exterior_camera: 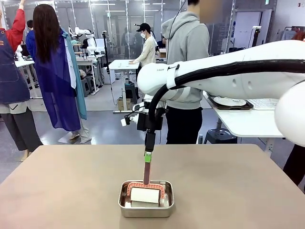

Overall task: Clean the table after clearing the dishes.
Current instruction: When the right (or left) Handle tray is removed, use the right hand (or left hand) to clean the right (or left) side of the table with the Lint Roller.

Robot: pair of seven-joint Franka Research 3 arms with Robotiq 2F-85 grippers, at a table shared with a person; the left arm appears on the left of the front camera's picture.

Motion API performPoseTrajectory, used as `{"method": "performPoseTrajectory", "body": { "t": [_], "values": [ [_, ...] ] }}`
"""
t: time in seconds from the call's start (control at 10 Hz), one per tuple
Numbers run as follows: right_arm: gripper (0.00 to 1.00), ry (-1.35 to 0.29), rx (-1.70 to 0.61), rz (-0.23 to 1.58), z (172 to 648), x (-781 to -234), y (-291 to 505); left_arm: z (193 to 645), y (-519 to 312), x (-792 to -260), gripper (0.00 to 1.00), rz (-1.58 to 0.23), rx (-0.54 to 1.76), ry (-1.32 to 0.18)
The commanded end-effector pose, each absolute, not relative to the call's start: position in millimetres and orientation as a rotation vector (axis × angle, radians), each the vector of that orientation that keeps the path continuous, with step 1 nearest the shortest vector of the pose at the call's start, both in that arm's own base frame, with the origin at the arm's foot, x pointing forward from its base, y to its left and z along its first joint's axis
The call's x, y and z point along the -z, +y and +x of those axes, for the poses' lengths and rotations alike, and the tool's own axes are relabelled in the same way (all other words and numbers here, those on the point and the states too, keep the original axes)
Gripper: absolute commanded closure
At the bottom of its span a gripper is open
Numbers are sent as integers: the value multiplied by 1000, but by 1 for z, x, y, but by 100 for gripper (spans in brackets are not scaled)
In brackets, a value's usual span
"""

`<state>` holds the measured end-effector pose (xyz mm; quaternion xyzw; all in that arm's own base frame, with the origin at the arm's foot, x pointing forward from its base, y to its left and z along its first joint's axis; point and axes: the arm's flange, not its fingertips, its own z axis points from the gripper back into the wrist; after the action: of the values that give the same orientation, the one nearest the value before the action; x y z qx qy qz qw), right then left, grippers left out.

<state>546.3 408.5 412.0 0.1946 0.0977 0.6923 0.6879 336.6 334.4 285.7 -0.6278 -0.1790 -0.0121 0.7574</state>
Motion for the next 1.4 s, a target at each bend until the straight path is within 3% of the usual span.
{"method": "performPoseTrajectory", "body": {
  "t": [0.0,0.4,0.6,0.7,0.9,1.0,1.3],
  "values": [
    [0,276,-1554,424,552,-407,423,334,334,-288,0,-1366,22,-392],
    [0,361,-1531,393,551,-402,427,334,334,-288,0,-1366,22,-392],
    [12,394,-1524,393,552,-399,424,334,334,-288,0,-1366,22,-392],
    [26,373,-1536,414,552,-397,423,334,334,-288,0,-1366,22,-392],
    [85,355,-1542,417,551,-395,426,334,334,-288,0,-1366,22,-392],
    [100,352,-1543,426,551,-395,426,334,334,-288,0,-1366,22,-392],
    [100,389,-1534,421,549,-395,423,334,334,-288,0,-1366,22,-392]
  ]
}}
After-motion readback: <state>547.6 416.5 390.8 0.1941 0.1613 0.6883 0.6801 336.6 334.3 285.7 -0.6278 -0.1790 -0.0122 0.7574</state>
